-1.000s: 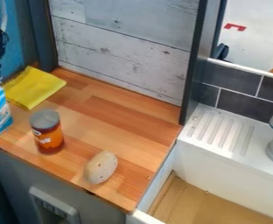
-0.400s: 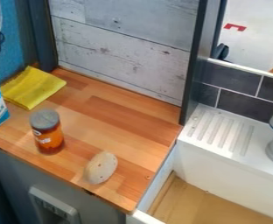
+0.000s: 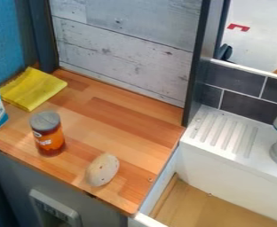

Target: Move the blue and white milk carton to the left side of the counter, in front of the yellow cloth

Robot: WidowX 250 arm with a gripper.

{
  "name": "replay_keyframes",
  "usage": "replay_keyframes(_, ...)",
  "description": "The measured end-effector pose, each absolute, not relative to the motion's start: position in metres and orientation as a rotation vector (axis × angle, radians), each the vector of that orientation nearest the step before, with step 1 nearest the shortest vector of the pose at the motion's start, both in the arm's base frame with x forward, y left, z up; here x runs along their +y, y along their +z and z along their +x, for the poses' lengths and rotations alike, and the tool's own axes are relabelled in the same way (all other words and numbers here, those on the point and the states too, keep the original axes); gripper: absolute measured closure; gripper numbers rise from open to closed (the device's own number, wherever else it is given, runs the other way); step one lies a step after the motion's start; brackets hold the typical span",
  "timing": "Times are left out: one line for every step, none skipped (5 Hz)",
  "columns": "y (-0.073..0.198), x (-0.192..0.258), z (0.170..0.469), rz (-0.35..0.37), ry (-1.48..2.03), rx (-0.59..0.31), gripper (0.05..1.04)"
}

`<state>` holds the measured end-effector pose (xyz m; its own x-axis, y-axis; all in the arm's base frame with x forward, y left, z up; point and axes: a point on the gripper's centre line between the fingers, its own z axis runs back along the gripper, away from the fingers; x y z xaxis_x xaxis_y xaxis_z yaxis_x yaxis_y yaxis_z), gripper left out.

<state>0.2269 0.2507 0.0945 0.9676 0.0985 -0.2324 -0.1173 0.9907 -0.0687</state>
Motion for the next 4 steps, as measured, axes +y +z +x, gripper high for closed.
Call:
replay_keyframes(0.138,0.248,0.227,-0.012,0.118,0.137,0.084)
replay_keyframes(0.160,0.232,0.223,0.026,0.112,0.073,0.084)
replay_keyframes(0.176,0.180,0.223,0.068,-0.001,0.051,0.084)
replay_keyframes(0.160,0.135,0.216,0.012,-0.111,0.085,0.084)
